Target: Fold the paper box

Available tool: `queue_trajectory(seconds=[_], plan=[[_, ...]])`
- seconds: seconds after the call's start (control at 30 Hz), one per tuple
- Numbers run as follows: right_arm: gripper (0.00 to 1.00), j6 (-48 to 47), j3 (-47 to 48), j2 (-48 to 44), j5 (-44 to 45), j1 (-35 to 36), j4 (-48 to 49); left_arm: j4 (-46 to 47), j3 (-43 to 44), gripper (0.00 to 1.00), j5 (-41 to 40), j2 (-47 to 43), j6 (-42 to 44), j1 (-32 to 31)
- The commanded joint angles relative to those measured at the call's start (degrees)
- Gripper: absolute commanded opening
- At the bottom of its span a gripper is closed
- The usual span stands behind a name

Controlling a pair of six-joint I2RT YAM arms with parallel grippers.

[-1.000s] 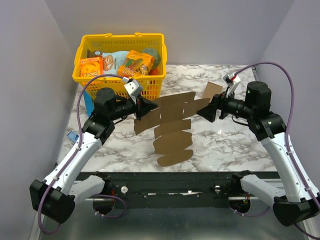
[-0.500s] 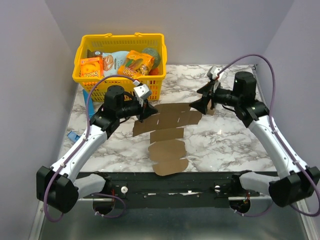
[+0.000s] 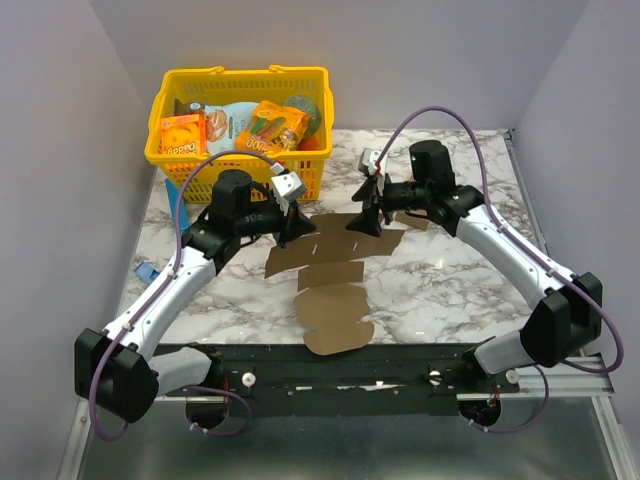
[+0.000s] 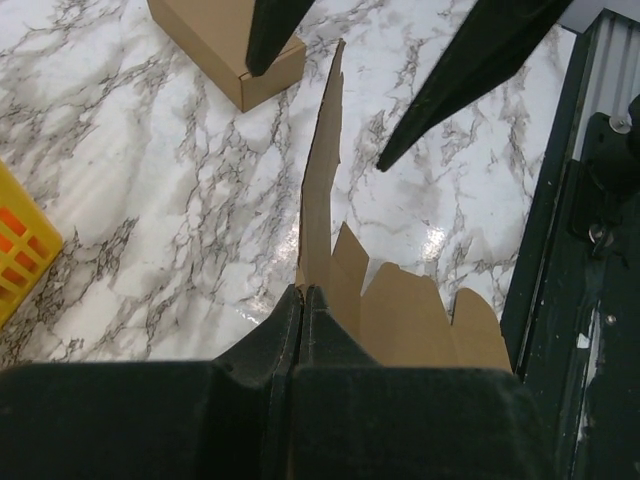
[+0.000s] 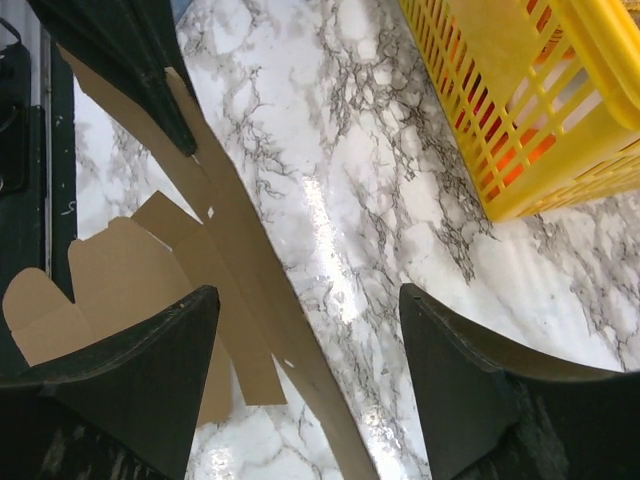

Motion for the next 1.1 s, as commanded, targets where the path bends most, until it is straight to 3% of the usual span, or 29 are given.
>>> queue_trajectory(seconds=[0.0,0.2,0.37,0.47,0.5,0.53,0.6,0.63,0.67,0.7,1.07], plan=[[0.77,-1.5,3.2,2.4,-3.6,1.1,-1.4,-1.1,1.8,0.00,3.5,-1.0,0.5,-0.1],[0.53,0.2,2.0,3.4,-6.2,2.1,-2.1,-1.4,2.8,0.00,3.5,0.3,0.2,-0.1],[0.43,1.7,0.9,4.1,-7.2,2.5,-2.7,-0.9,3.3,0.00,2.8,1.1,-0.1,0.1],[0.28,2.3,0.9,4.3,-6.2,2.9,-3.7,-0.6,3.3,0.00,1.4,1.1,-0.5,0.1],[0.15,2.4,0.9,4.3,-5.2,3.0,-4.0,-0.3,3.4,0.00,0.8,1.2,-1.2,0.1],[0.11,2.5,0.8,4.3,-4.3,3.0,-4.2,-0.2,3.7,0.02,-1.4,1.2,-1.7,0.1],[0.02,2.7,0.1,3.3,-1.3,3.4,-3.4,-0.1,4.2,0.46,-4.4,1.5,-3.8,0.2],[0.02,3.1,-2.0,2.7,3.4,3.6,-2.2,0.0,4.7,0.65,-8.0,1.6,-4.6,0.8],[0.01,3.6,-3.4,1.9,5.7,3.8,-0.9,0.5,4.8,0.78,-9.7,1.5,-4.7,1.1],[0.01,3.9,-4.7,0.3,9.8,3.9,2.1,0.7,4.8,0.99,-11.2,1.3,-6.4,1.6],[0.01,5.9,-13.3,-4.5,33.8,7.2,10.1,4.4,0.6,0.99,-22.9,-4.2,-12.7,5.4]])
